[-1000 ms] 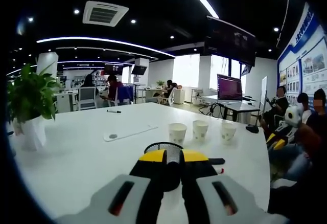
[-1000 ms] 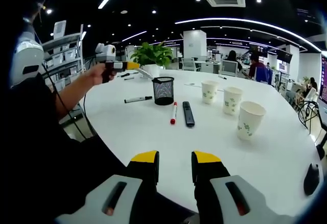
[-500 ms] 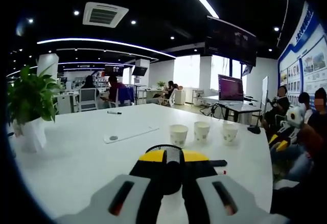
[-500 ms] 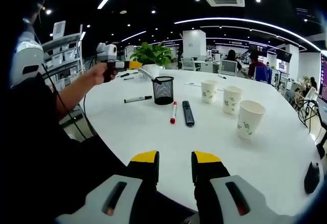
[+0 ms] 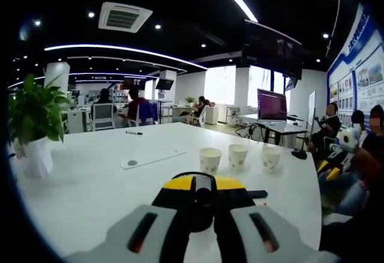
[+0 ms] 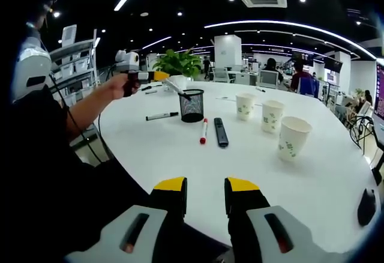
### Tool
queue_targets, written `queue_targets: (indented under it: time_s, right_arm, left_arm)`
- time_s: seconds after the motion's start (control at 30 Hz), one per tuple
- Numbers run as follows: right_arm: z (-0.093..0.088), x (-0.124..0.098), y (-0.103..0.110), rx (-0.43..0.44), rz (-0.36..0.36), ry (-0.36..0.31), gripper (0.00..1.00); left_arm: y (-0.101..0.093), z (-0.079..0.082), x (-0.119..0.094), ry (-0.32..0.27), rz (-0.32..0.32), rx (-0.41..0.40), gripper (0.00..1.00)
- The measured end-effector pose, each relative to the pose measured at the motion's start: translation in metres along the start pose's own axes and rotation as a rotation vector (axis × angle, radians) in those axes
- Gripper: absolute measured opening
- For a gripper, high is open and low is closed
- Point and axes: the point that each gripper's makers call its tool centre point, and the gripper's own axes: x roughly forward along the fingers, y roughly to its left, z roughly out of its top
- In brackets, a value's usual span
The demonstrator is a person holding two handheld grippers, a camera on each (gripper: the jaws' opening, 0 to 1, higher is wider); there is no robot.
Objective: Place the scattered laser pointers and whiteboard markers into the pen holder and stack the scattered paper cups together
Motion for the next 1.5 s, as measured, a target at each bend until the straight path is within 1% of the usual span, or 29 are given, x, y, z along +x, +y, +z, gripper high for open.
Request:
queue_targets:
  time_s: [0.3, 0.43, 0.77, 0.93, 1.2, 1.37, 1.5]
  right_arm:
    - [-0.001, 0.0, -0.001, 0.007, -0.004, 0.001, 0.28]
    - [-0.001, 0.0, -0.002, 0.008, -0.005, 0.0, 0.28]
    - [-0.002, 0.0, -0.001, 0.008, -0.004, 0.0, 0.28]
    - [-0.001, 0.001, 0.002, 0.004, 0.003, 0.002, 0.28]
    - [0.0, 0.002, 0.004, 0.001, 0.006, 0.004, 0.28]
    - [0.001, 0.003, 0.004, -0.001, 0.008, 0.004, 0.28]
    - [0.001, 0.003, 0.004, -0.002, 0.008, 0.006, 0.28]
  left_arm:
    - [-0.001, 0.001, 0.005, -0.011, -0.001, 0.0, 0.13]
    - [0.0, 0.003, 0.006, -0.02, 0.005, -0.001, 0.17]
    - [0.001, 0.001, 0.003, -0.017, 0.012, -0.006, 0.19]
    - [0.003, -0.003, -0.004, -0.009, 0.019, -0.011, 0.2]
    - [0.004, -0.01, -0.008, 0.006, 0.017, -0.021, 0.22]
    - [0.006, -0.02, -0.009, 0.029, 0.014, -0.032, 0.24]
    - [0.006, -0.024, -0.012, 0.035, 0.016, -0.035, 0.24]
